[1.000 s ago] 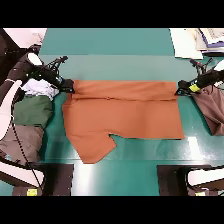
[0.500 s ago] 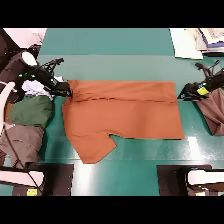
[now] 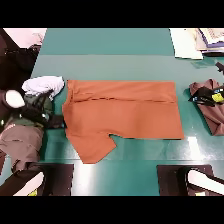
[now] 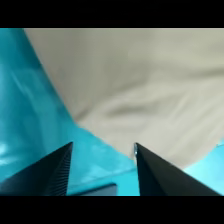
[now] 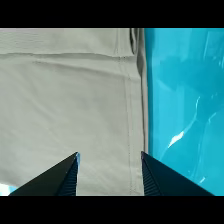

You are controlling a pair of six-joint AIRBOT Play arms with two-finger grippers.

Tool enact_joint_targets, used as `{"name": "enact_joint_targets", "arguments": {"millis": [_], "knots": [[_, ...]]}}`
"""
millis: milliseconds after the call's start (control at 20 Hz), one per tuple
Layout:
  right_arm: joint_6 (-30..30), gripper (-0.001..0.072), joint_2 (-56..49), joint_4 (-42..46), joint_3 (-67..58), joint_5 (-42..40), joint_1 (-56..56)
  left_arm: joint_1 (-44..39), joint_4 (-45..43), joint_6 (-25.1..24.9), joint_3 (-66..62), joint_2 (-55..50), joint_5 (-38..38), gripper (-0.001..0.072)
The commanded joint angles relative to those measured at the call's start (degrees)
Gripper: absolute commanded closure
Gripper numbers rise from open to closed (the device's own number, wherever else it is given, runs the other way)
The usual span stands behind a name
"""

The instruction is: Fold the shirts.

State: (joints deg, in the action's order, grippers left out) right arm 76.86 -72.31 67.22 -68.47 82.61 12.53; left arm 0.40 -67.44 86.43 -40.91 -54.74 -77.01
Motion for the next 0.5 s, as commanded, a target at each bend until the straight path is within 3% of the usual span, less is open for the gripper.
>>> {"name": "enact_joint_targets", "arguments": {"millis": [0,150,450], "knots": [[0.02,0.0275,1.66,-0.22,1.81,-1.14,-0.17,0.00,5.40,2.10,11.26,6.10,2.82,0.0242],[0.02,0.0275,1.68,-0.20,1.77,-1.16,-1.44,0.00,11.26,0.98,16.17,6.05,5.53,0.0242],[0.02,0.0275,1.68,-1.79,1.77,-1.20,-2.78,-0.02,12.63,1.05,20.22,6.05,10.29,0.0242]]}}
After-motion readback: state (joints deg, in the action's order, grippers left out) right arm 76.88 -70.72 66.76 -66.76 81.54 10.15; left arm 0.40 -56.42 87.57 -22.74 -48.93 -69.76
